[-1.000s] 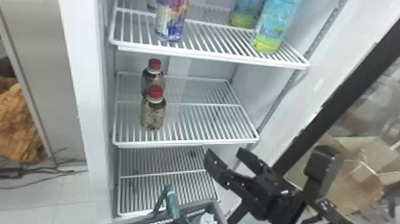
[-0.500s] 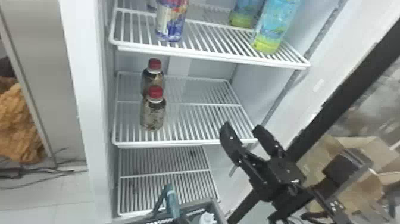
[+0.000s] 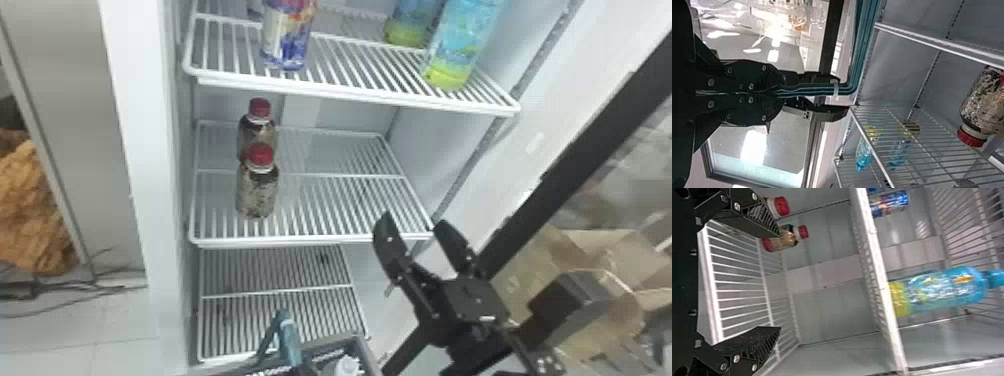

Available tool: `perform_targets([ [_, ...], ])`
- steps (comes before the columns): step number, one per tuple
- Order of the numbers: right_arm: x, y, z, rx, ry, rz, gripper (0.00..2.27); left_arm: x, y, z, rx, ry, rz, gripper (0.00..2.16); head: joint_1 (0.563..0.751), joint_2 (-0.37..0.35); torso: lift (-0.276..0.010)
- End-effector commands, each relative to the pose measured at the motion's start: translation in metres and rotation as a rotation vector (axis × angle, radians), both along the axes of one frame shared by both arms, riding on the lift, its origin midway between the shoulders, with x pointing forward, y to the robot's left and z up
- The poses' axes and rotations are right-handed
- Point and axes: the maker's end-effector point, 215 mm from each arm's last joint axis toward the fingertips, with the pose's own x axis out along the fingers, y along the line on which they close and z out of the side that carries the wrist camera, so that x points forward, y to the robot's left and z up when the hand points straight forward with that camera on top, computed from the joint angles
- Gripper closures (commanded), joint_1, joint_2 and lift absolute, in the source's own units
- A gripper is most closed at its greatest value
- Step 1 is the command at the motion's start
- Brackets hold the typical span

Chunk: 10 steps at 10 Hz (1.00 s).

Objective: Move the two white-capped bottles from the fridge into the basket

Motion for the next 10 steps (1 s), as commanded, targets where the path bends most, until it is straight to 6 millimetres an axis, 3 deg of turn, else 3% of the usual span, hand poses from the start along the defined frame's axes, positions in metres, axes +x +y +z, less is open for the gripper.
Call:
perform_targets([
  [1,0.0003,0.0127,-0.0174,0.025,0.030,0.019,0.23,-0.0001,-0.0004,0.0003,-0.001,0.000,0.000,1.12,0.695,-0.350,-0.260],
  [10,0.0037,0.0204,-0.0150,0.031,0.018,0.038,0.23,-0.0016,-0.0022,0.0004,0.000,0.000,-0.007,1.12,0.695,-0.350,-0.260],
])
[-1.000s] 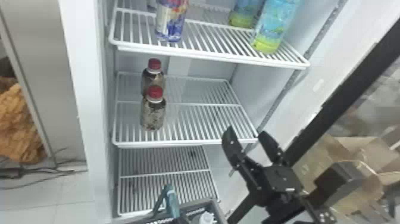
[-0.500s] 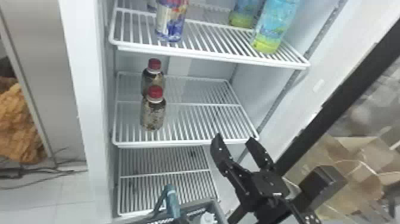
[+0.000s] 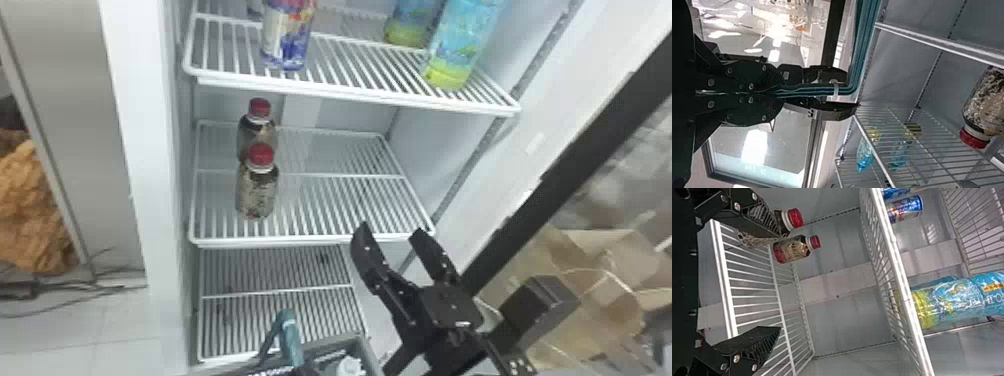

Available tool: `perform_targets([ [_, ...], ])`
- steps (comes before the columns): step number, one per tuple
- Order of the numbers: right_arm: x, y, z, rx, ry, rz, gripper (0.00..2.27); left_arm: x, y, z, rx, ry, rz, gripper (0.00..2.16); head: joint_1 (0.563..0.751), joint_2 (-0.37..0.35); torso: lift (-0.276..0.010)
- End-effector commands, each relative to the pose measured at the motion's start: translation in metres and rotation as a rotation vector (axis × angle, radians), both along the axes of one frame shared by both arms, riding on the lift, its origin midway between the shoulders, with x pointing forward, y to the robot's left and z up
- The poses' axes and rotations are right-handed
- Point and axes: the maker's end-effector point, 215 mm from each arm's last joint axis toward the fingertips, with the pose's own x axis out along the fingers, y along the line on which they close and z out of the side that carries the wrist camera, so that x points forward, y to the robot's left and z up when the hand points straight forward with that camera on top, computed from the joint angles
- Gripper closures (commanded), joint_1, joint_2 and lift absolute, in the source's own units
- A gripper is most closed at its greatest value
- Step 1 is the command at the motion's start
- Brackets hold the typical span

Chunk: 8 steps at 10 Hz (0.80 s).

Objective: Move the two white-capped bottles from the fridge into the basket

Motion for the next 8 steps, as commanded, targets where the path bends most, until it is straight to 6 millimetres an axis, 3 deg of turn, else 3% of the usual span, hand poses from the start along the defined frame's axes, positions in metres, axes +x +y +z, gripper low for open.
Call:
perform_targets([
  [1,0.0000,-0.0001,0.0008,0.000,-0.002,0.000,0.23,0.0006,0.0001,0.0003,-0.001,0.000,0.002,1.12,0.695,-0.350,-0.260],
  [8,-0.0010,-0.0023,0.0055,0.002,-0.021,-0.007,0.23,0.0005,-0.0002,0.0006,0.000,-0.002,-0.001,1.12,0.695,-0.350,-0.260],
])
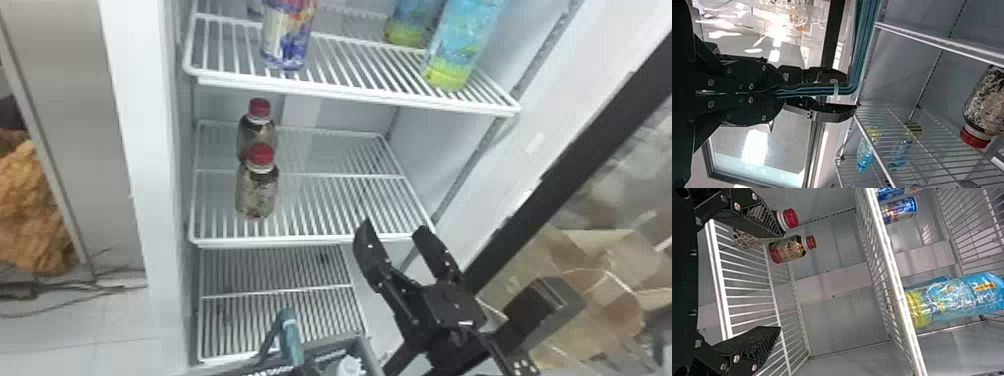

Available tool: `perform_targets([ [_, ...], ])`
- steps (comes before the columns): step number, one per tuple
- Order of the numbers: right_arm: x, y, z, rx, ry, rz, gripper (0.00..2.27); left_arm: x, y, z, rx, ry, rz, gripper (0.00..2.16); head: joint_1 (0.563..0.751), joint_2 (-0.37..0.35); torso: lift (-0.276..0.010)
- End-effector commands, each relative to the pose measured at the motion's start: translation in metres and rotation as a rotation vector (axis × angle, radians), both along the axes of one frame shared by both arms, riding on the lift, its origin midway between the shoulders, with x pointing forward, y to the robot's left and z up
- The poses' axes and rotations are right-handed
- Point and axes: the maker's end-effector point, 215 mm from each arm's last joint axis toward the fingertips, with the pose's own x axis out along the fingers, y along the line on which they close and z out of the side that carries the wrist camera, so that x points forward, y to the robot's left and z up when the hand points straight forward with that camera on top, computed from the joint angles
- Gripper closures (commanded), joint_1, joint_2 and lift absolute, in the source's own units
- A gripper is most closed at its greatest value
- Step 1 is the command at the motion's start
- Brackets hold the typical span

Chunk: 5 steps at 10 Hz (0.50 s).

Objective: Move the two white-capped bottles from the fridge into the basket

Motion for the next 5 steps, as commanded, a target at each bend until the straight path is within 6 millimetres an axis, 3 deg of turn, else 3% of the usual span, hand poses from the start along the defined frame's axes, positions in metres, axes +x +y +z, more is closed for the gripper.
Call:
perform_targets([
  [1,-0.0002,-0.0006,0.0009,0.001,-0.004,-0.002,0.23,0.0001,-0.0002,0.0003,-0.001,0.000,0.000,1.12,0.695,-0.350,-0.260],
  [5,-0.0002,-0.0011,0.0030,-0.001,-0.011,-0.003,0.23,0.0000,0.0004,-0.0003,0.000,0.002,0.002,1.12,0.695,-0.350,-0.260],
])
